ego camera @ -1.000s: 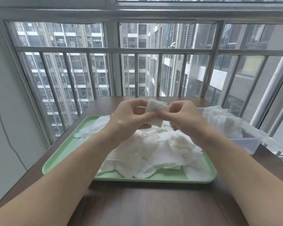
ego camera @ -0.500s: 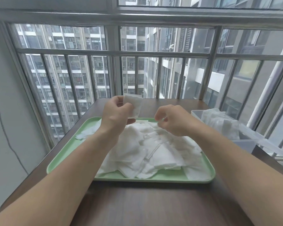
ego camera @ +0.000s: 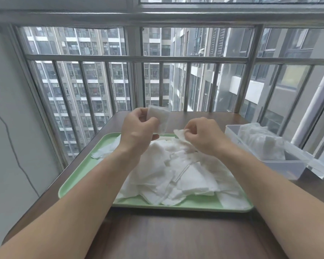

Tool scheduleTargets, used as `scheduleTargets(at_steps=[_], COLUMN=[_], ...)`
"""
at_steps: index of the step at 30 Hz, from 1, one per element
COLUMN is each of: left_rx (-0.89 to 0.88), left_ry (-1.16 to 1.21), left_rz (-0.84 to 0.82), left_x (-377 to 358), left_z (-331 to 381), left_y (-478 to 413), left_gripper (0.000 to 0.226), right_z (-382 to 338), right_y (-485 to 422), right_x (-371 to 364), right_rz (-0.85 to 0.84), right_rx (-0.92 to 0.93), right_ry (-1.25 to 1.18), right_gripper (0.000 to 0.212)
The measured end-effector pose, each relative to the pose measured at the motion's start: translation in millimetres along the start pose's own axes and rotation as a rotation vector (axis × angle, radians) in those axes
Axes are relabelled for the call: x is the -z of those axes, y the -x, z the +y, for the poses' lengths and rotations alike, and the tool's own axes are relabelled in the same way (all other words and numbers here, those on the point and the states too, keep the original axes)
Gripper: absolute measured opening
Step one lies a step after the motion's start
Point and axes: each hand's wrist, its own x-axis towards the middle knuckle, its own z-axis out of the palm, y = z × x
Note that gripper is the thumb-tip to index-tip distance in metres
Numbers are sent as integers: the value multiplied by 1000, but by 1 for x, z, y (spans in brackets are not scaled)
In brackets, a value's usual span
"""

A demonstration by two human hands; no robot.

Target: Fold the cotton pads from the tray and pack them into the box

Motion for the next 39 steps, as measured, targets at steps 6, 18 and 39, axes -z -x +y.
scheduleTargets(at_steps=[6,18,39], left_rx=[-19,-9,-115], left_ry=[-25,-30,0], left_rz=[-1,-251,-221], left_x=[1,-26,6], left_z=[2,15,10], left_y=[-2,0,2], left_gripper=[22,16,13], right_z=[4,0,5], right_y=[2,13,0], right_x=[20,22,47], right_rz=[134,-154,105], right_rx=[-69,-86,-28], right_ry=[-725,-1298,-322], right_gripper=[12,35,20])
